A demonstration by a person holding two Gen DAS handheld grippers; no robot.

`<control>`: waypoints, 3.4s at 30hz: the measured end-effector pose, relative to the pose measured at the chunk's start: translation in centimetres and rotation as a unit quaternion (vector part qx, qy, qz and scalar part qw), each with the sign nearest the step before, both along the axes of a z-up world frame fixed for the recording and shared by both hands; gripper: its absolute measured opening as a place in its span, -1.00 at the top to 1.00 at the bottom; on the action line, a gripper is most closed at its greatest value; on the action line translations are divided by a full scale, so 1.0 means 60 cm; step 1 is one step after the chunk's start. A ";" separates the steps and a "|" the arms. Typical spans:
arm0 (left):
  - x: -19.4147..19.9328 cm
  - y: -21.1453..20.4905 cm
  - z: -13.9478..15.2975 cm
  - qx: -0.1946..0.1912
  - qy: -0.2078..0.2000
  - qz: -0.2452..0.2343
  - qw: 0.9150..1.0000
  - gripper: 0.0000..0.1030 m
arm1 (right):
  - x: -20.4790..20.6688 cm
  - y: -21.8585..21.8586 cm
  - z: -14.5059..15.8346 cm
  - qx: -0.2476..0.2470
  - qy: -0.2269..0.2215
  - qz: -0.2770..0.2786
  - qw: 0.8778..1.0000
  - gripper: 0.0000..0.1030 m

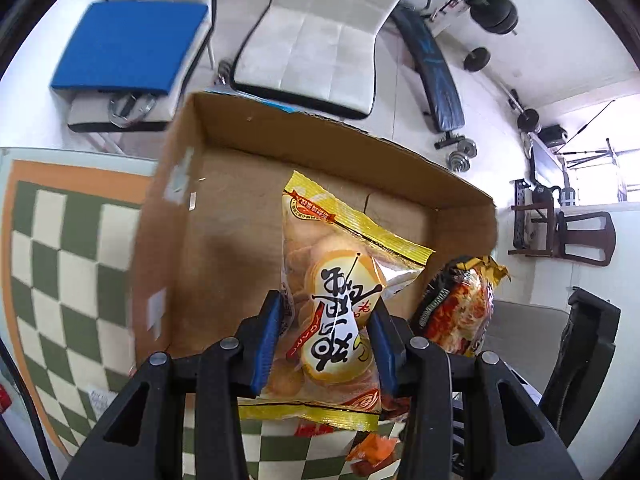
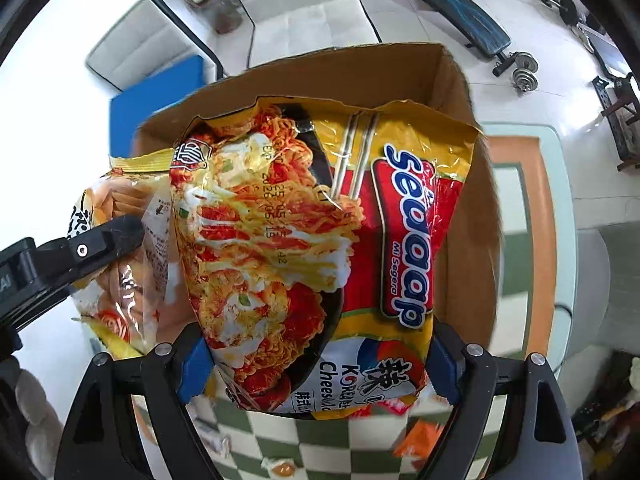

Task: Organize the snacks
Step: 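Carry both bags into the cardboard box and open both tools, then grasp the yellow panda bag with left tool while right tool grasps the gumball bag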

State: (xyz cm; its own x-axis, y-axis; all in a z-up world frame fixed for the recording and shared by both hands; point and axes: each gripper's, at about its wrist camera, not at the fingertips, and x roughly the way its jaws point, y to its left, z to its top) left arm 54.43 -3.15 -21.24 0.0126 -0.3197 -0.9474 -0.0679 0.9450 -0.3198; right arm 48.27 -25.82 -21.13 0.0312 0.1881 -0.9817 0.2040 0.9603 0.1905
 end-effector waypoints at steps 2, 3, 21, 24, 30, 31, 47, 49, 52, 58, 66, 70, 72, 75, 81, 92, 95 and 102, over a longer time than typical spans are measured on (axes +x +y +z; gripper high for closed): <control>0.020 -0.008 -0.029 0.000 0.017 -0.003 1.000 0.24 | 0.025 0.023 -0.045 -0.005 0.012 0.008 1.000 -0.72; 0.028 -0.012 -0.044 0.000 0.025 -0.004 1.000 0.24 | 0.035 0.030 -0.053 -0.005 0.018 0.008 1.000 -0.72; 0.052 -0.044 -0.147 0.045 0.064 -0.044 0.996 0.18 | 0.069 0.058 -0.081 -0.017 0.104 0.014 0.994 -0.73; 0.057 -0.051 -0.135 0.065 0.039 -0.065 0.995 -0.25 | 0.074 0.061 -0.076 -0.023 0.112 0.017 0.993 -0.74; 0.053 -0.046 -0.111 0.074 0.026 -0.071 0.994 -0.61 | 0.089 0.069 -0.042 -0.038 0.100 0.017 0.994 -0.91; 0.051 -0.045 -0.108 0.073 0.023 -0.070 0.995 -0.62 | 0.093 0.071 -0.032 -0.039 0.096 0.018 0.994 -0.91; -0.081 0.016 0.068 0.113 -0.132 -0.088 0.981 -0.62 | 0.016 0.098 0.172 -0.065 0.006 0.025 0.998 -0.92; -0.094 0.006 0.088 0.118 -0.142 -0.084 0.979 -0.62 | -0.003 0.104 0.205 -0.059 -0.012 0.022 0.998 -0.92; -0.130 0.013 0.116 0.116 -0.159 -0.078 0.977 -0.62 | -0.048 0.104 0.239 -0.052 -0.043 0.018 0.998 -0.92; -0.222 0.069 0.152 0.119 -0.171 -0.044 0.977 -0.62 | -0.163 0.139 0.248 -0.019 -0.081 0.010 0.996 -0.92; -0.327 0.208 0.033 0.162 -0.065 0.013 0.985 -0.62 | -0.259 0.220 0.095 0.030 -0.003 0.037 0.999 -0.92; -0.342 0.255 -0.055 0.159 -0.004 0.034 0.987 -0.62 | -0.270 0.264 0.015 0.029 0.025 0.045 0.998 -0.92; -0.345 0.268 -0.092 0.152 0.018 0.037 0.987 -0.62 | -0.269 0.285 -0.012 0.026 0.035 0.049 0.998 -0.92; -0.345 0.267 -0.131 0.140 0.038 0.027 0.989 -0.62 | -0.261 0.303 -0.043 0.015 0.043 0.050 0.998 -0.92; -0.333 0.248 -0.202 0.098 0.069 0.000 0.993 -0.65 | -0.243 0.324 -0.091 -0.011 0.056 0.050 0.997 -0.92; -0.340 0.204 -0.213 0.111 0.059 -0.021 0.992 0.07 | -0.221 0.340 -0.131 -0.061 0.063 0.045 0.995 -0.81; -0.350 0.199 -0.208 0.118 0.058 -0.014 0.991 0.11 | -0.223 0.347 -0.135 -0.077 0.069 0.054 0.993 -0.63; -0.376 0.188 -0.197 0.115 0.057 -0.002 0.992 0.15 | -0.234 0.361 -0.138 -0.078 0.060 0.068 0.993 -0.28</control>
State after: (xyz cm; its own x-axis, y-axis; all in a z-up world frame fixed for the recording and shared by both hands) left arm 31.85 8.15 -33.06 -0.0996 -0.0946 -0.9905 -0.0867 0.9925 -0.0861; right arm 34.23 -4.18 -29.41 -0.1030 0.0270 -0.9943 0.0822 0.9964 0.0185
